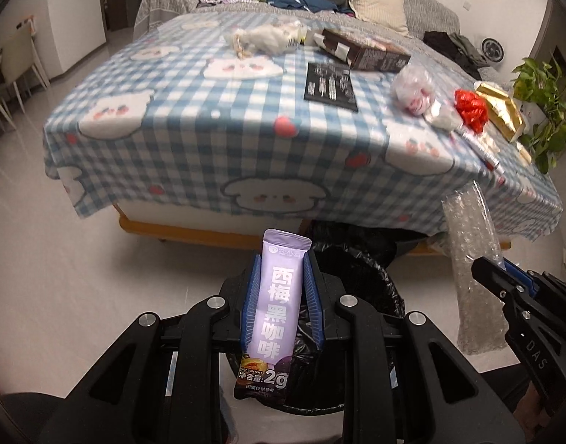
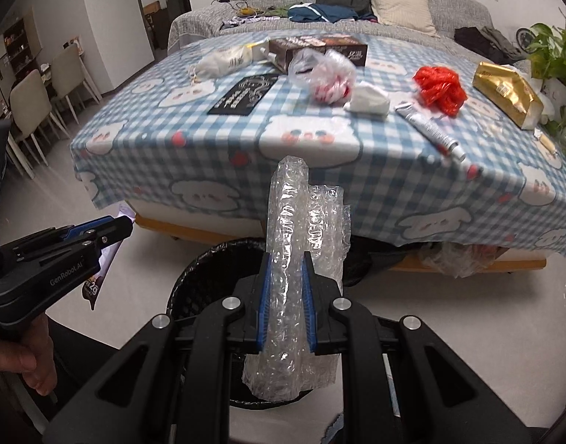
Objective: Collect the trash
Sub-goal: 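Carry the purple packet and bubble wrap in both grippers over the black trash bin, then open the left gripper over the bin while the right gripper releases the bubble wrap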
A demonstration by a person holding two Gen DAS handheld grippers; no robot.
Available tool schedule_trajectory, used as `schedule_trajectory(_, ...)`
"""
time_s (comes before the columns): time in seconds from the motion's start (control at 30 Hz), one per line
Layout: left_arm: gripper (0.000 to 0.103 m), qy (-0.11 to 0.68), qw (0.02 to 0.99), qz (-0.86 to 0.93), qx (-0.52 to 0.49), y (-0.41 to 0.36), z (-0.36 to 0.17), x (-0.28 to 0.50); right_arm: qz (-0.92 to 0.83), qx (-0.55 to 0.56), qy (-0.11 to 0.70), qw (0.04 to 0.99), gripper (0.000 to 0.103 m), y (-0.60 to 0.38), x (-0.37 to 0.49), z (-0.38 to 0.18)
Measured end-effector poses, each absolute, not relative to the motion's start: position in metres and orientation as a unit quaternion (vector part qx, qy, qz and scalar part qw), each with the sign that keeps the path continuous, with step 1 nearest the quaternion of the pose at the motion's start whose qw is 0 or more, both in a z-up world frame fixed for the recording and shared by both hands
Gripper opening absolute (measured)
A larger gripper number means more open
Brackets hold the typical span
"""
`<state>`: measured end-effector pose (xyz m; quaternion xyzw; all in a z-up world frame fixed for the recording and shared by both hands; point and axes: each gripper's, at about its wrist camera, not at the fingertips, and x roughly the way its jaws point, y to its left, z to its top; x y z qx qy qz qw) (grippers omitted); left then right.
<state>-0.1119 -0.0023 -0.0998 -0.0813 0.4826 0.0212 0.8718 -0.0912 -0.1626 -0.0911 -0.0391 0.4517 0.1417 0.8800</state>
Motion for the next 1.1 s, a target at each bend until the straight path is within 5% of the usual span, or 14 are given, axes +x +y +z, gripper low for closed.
schedule_trajectory(1.1, 0.023, 0.554, 0.83, -0.013, -0.065, -0.034, -0.24, -0.087, 0.133, -0.046, 0.523, 0.84, 0.015, -0.162, -0.068, -0.213)
